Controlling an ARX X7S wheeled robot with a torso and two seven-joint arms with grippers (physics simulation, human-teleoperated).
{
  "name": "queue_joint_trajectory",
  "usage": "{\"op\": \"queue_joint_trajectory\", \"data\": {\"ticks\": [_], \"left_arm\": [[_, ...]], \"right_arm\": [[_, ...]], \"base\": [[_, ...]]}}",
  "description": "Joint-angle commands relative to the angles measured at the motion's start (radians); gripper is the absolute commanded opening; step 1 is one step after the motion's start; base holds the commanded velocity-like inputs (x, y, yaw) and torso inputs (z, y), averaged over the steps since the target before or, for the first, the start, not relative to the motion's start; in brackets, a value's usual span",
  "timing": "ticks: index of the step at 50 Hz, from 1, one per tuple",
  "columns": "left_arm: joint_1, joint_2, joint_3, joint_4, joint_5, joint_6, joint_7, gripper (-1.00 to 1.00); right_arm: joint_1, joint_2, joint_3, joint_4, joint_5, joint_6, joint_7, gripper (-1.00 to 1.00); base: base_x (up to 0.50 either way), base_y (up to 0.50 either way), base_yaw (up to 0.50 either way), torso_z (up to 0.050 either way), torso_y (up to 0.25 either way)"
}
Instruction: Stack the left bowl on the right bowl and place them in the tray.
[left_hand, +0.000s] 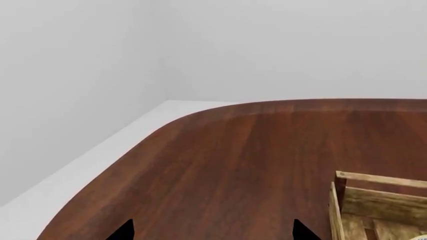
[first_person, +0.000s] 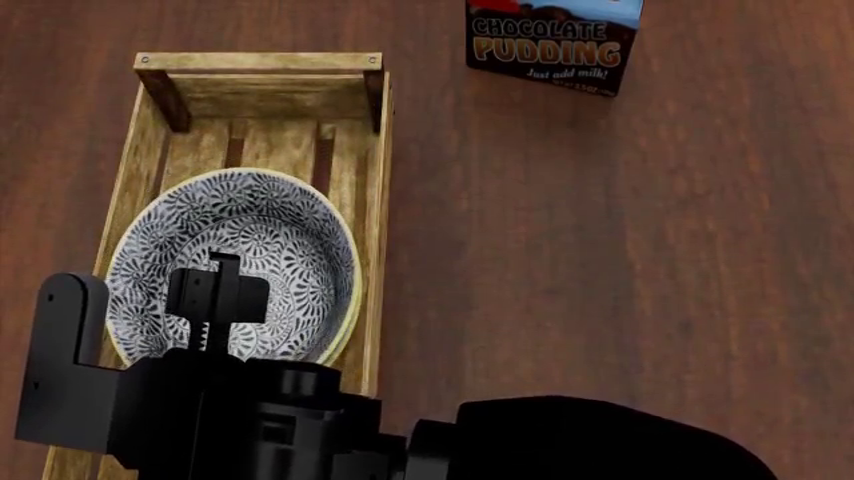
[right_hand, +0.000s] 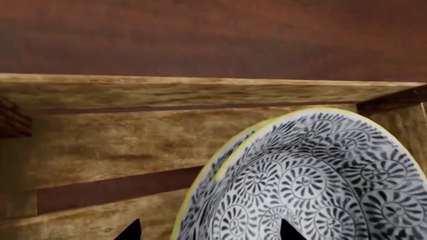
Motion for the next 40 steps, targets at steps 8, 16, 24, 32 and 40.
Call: {"op": "queue_joint_trajectory", "data": {"ticks": [8, 16, 24, 32, 40], "left_arm": [[0.007, -0.001, -0.005, 0.006, -0.007, 0.005, -0.001, 1.0], [0.012, -0.002, -0.012, 0.008, -0.011, 0.008, -0.001, 1.0], [0.013, -0.003, -0.011, 0.012, -0.011, 0.007, -0.004, 1.0], [0.014, -0.004, -0.009, 0.012, -0.011, 0.007, -0.006, 1.0], [0.016, -0.006, -0.011, 0.015, -0.014, 0.007, -0.008, 1.0]], "right_arm": [[0.019, -0.001, 0.0, -0.051, 0.089, 0.067, 0.066, 1.0], [0.026, -0.001, 0.001, -0.064, 0.127, 0.085, 0.102, 1.0], [0.044, -0.001, 0.0, -0.082, 0.187, 0.092, 0.152, 1.0], [0.066, -0.001, -0.001, -0.099, 0.234, 0.088, 0.188, 1.0], [0.096, -0.001, -0.002, -0.113, 0.297, 0.081, 0.238, 1.0]], "base": [[0.0, 0.0, 0.0, 0.0, 0.0], [0.0, 0.0, 0.0, 0.0, 0.0], [0.0, 0.0, 0.0, 0.0, 0.0], [0.0, 0.0, 0.0, 0.0, 0.0], [0.0, 0.0, 0.0, 0.0, 0.0]]}}
